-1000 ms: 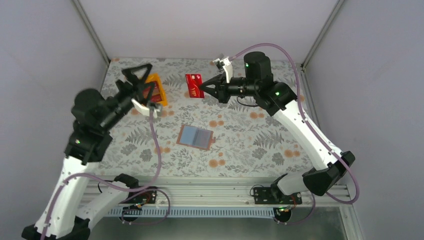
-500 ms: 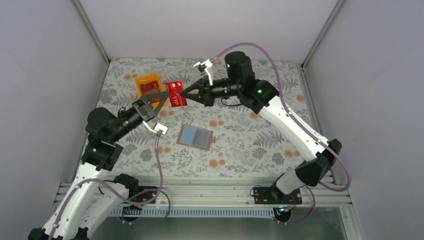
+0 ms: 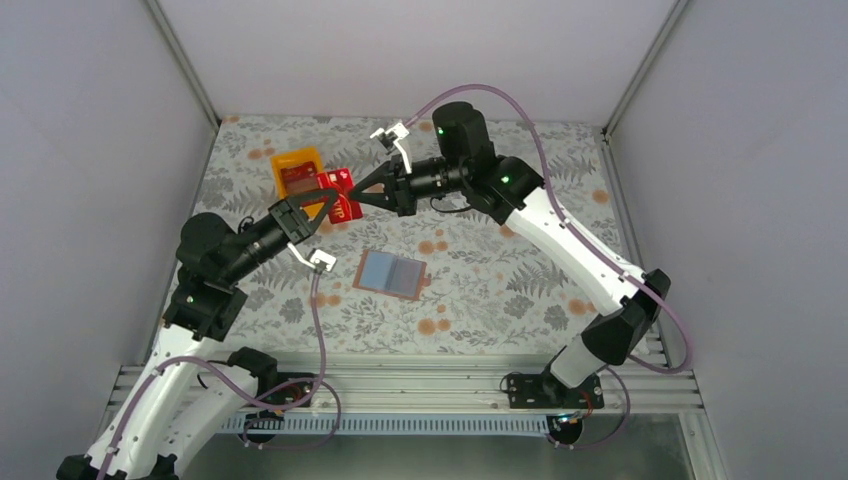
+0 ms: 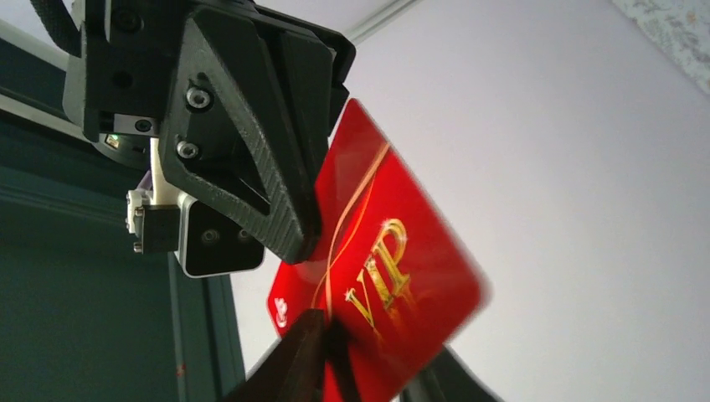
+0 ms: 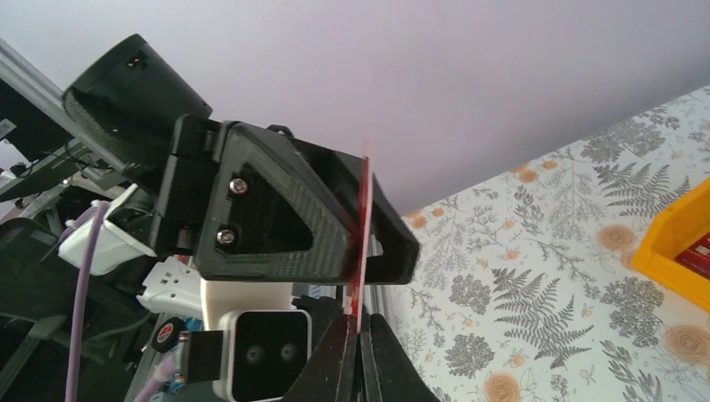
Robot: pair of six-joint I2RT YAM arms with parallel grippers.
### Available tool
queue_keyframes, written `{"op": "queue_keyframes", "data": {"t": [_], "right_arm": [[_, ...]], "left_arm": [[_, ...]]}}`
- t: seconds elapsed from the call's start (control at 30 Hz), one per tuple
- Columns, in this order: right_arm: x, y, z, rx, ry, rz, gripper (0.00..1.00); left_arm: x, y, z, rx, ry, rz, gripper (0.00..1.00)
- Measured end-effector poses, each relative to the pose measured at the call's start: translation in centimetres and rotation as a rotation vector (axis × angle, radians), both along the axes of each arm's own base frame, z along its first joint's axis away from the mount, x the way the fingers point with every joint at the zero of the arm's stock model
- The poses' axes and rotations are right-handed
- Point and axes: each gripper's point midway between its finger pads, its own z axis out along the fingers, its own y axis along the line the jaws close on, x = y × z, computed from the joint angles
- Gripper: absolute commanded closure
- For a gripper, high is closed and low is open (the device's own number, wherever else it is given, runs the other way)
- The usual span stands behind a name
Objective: Take the credit cards out of the card holder
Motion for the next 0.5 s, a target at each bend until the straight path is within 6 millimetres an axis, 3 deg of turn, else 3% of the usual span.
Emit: {"op": "queue_keyframes", "data": {"t": [0.07, 0.17, 0.23, 0.27, 0.33, 0.5], "right_arm": [[0.2, 0.3, -0.5, -0.01, 0.007, 0.001, 0.96], [0.6, 0.4, -1.1, -0.025, 0.02, -0.005, 0.95], [0.5, 0.5, -1.2, -0.029, 0.025, 0.001, 0.79], [0.5, 0.5, -1.2, -0.033, 0.028, -0.001, 0.61], [0.6, 0.6, -1.5, -0.046, 0.019, -0.016, 0.38], [3.4, -0.1, -2.2, -0.095, -0.034, -0.178, 0.12]], "left_arm": [[0.0, 0.1, -0.1, 0.002, 0.006, 0.002, 0.97], [-0.3, 0.1, -0.2, 0.003, 0.009, 0.0, 0.98], [-0.6, 0.3, -0.3, 0.004, 0.013, 0.0, 0.98], [-0.7, 0.3, -0.3, 0.005, 0.015, 0.0, 0.98], [-0.9, 0.4, -0.3, 0.004, 0.016, 0.008, 0.98], [1.1, 2.2, -2.3, 0.034, 0.117, 0.158, 0.98]]}}
